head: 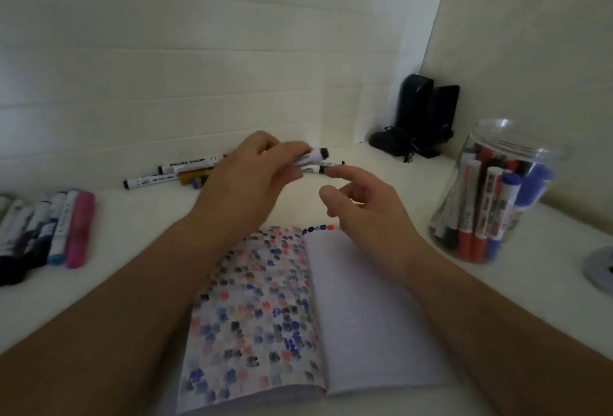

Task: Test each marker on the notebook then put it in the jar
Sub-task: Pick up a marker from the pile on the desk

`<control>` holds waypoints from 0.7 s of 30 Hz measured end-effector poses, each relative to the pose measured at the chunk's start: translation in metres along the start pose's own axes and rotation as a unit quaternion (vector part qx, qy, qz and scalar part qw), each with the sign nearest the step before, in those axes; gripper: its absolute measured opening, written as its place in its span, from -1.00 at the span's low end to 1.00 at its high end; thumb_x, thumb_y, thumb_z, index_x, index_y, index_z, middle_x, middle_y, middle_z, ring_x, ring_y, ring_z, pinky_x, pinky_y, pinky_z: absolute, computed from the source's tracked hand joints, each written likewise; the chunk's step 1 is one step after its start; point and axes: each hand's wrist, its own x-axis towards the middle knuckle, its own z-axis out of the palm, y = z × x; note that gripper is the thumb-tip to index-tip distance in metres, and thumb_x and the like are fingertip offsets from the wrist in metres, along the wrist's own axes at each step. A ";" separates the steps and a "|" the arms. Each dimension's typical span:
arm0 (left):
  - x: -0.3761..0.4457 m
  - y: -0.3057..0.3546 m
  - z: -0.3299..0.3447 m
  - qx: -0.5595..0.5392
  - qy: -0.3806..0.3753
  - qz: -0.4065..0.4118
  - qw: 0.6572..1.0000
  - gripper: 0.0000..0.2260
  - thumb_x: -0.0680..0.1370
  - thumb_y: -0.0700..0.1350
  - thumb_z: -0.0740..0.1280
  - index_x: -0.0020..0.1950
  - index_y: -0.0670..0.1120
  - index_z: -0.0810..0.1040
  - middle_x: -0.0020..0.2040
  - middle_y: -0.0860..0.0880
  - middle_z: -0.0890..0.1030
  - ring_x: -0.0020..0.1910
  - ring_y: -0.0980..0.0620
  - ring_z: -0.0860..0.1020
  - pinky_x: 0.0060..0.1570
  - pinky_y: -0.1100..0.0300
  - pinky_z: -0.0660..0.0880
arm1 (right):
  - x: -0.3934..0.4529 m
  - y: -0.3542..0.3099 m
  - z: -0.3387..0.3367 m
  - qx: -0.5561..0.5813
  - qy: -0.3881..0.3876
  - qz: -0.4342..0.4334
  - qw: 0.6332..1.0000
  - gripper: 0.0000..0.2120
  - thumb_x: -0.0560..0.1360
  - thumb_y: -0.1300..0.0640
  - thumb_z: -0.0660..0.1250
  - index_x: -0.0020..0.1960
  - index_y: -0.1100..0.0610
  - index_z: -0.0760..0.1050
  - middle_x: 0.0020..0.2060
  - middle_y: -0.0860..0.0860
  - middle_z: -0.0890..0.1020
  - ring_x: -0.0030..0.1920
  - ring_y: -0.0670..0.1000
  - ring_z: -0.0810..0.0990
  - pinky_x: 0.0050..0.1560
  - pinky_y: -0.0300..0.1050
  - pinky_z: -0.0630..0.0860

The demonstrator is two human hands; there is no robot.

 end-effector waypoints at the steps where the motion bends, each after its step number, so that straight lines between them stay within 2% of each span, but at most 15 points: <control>1: 0.000 0.012 -0.003 -0.021 -0.010 0.043 0.999 -0.65 0.65 0.06 0.26 0.44 0.16 0.52 0.06 0.02 0.53 -0.07 0.05 0.51 -0.12 0.18 0.45 | -0.001 -0.001 0.001 0.046 -0.023 0.004 0.999 -0.69 0.58 -0.05 0.44 0.31 -0.11 0.55 -0.25 -0.02 0.65 -0.37 -0.17 0.54 -0.28 -0.19 0.47; 3: -0.006 0.030 -0.005 -0.067 -0.057 0.099 0.991 -0.66 0.68 0.09 0.22 0.46 0.23 0.47 0.03 0.09 0.56 -0.09 0.15 0.50 -0.12 0.29 0.44 | -0.005 -0.002 0.003 0.140 -0.067 0.011 0.988 -0.67 0.54 -0.13 0.39 0.28 -0.12 0.53 -0.28 -0.01 0.63 -0.38 -0.15 0.51 -0.37 -0.24 0.42; 4: -0.008 0.035 -0.004 -0.096 -0.075 0.095 0.988 -0.69 0.68 0.07 0.25 0.44 0.22 0.47 0.02 0.13 0.58 -0.08 0.17 0.52 -0.10 0.31 0.44 | -0.006 -0.002 0.002 0.170 -0.083 0.022 0.982 -0.69 0.54 -0.17 0.34 0.22 -0.07 0.56 -0.30 0.03 0.61 -0.39 -0.12 0.48 -0.41 -0.23 0.39; 7: -0.014 0.035 0.000 -0.143 -0.115 0.014 0.983 -0.75 0.65 0.05 0.30 0.32 0.18 0.39 -0.04 0.19 0.60 -0.13 0.21 0.57 -0.20 0.35 0.45 | -0.008 0.000 -0.005 0.188 -0.060 0.070 0.978 -0.66 0.71 -0.11 0.19 0.11 0.04 0.68 -0.31 0.11 0.61 -0.36 0.01 0.44 -0.41 -0.21 0.36; 9: -0.017 0.032 0.007 -0.127 -0.140 0.001 0.982 -0.83 0.66 0.04 0.28 0.25 0.16 0.42 -0.13 0.19 0.58 -0.19 0.22 0.54 -0.26 0.34 0.41 | -0.006 0.003 -0.010 0.200 -0.017 0.087 0.976 -0.69 0.72 -0.02 0.20 0.06 0.02 0.72 -0.28 0.09 0.64 -0.33 0.02 0.48 -0.32 -0.15 0.40; 11: -0.017 0.032 0.012 -0.111 -0.152 0.004 0.982 -0.88 0.69 0.04 0.23 0.22 0.15 0.45 -0.19 0.15 0.56 -0.21 0.19 0.52 -0.29 0.30 0.38 | -0.006 0.006 -0.013 0.190 0.002 0.091 0.978 -0.67 0.71 -0.02 0.21 0.01 0.08 0.71 -0.26 0.08 0.67 -0.34 0.00 0.52 -0.29 -0.12 0.43; 13: -0.017 0.033 0.016 -0.101 -0.171 -0.006 0.980 -0.86 0.70 0.06 0.18 0.24 0.14 0.44 -0.21 0.11 0.55 -0.21 0.17 0.50 -0.29 0.26 0.35 | -0.008 0.009 -0.012 0.187 0.004 0.082 0.979 -0.64 0.72 -0.04 0.20 0.04 0.14 0.68 -0.25 0.09 0.67 -0.35 0.02 0.54 -0.33 -0.13 0.44; 15: -0.018 0.033 0.018 -0.091 -0.181 -0.003 0.979 -0.81 0.71 0.09 0.14 0.26 0.12 0.46 -0.21 0.12 0.55 -0.20 0.17 0.50 -0.27 0.24 0.33 | -0.010 0.010 -0.010 0.187 -0.002 0.064 0.980 -0.71 0.70 -0.02 0.26 0.02 0.14 0.65 -0.26 0.10 0.66 -0.35 0.04 0.54 -0.34 -0.11 0.45; 18: -0.019 0.034 0.015 -0.123 -0.174 0.020 0.977 -0.80 0.70 0.11 0.12 0.20 0.14 0.50 -0.17 0.18 0.58 -0.16 0.21 0.54 -0.21 0.33 0.39 | -0.008 0.009 -0.006 0.201 -0.017 0.049 0.978 -0.85 0.62 0.08 0.41 -0.07 0.13 0.56 -0.33 0.14 0.62 -0.39 0.04 0.48 -0.41 -0.14 0.40; 21: -0.019 0.033 0.016 -0.150 -0.176 0.024 0.973 -0.85 0.70 0.09 0.15 0.14 0.16 0.50 -0.17 0.26 0.57 -0.15 0.27 0.55 -0.19 0.41 0.37 | -0.006 0.010 -0.001 0.219 -0.018 0.048 0.974 -0.83 0.63 0.16 0.40 -0.10 0.18 0.49 -0.37 0.17 0.59 -0.41 0.02 0.46 -0.46 -0.18 0.36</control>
